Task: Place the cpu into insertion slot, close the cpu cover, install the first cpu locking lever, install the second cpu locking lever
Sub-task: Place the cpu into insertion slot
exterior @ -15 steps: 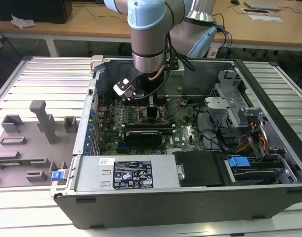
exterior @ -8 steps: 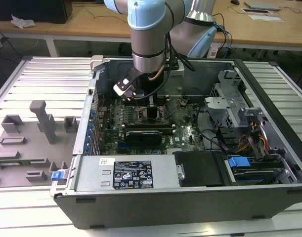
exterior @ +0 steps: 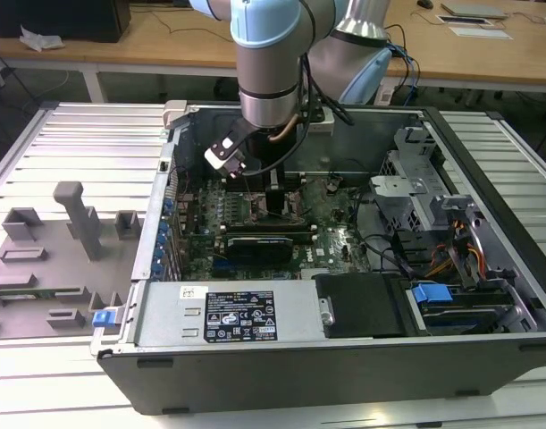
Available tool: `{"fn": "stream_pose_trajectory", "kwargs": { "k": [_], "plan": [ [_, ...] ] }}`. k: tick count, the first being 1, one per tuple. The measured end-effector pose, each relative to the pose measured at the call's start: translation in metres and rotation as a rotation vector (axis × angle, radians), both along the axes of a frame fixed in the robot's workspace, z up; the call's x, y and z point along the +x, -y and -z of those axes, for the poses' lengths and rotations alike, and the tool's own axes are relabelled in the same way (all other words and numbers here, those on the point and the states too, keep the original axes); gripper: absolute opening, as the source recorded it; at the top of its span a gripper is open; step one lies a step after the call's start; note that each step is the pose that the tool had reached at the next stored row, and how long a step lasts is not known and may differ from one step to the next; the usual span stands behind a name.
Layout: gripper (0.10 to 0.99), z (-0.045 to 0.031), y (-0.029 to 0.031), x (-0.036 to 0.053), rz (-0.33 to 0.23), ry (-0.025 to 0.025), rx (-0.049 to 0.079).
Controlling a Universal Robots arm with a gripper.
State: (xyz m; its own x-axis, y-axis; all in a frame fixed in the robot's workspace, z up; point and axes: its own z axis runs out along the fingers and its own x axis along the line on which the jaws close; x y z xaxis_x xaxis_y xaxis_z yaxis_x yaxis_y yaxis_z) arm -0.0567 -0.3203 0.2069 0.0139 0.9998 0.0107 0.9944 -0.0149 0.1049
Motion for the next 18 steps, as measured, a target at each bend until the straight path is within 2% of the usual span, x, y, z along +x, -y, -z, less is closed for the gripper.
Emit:
{"fn": "stream_pose_trajectory", "kwargs": {
  "k": [8, 10, 11, 12, 13, 15, 16, 18],
  "plan": [
    [0.6, -0.0013, 0.0, 0.0, 0.0, 0.0001, 0.0],
    [0.471, -0.0014, 0.0, 0.0, 0.0, 0.0, 0.0],
    [0.471, -0.0014, 0.0, 0.0, 0.0, 0.0001, 0.0],
    [0.349, -0.0015, 0.0, 0.0, 0.0, 0.0001, 0.0],
    [0.349, -0.0015, 0.0, 0.0, 0.0, 0.0001, 0.0],
    [0.231, -0.0015, 0.0, 0.0, 0.0, 0.0001, 0.0],
    [0.11, -0.0016, 0.0, 0.0, 0.0, 0.0, 0.0],
    [0.106, -0.0016, 0.0, 0.0, 0.0, 0.0001, 0.0]
  ]
}}
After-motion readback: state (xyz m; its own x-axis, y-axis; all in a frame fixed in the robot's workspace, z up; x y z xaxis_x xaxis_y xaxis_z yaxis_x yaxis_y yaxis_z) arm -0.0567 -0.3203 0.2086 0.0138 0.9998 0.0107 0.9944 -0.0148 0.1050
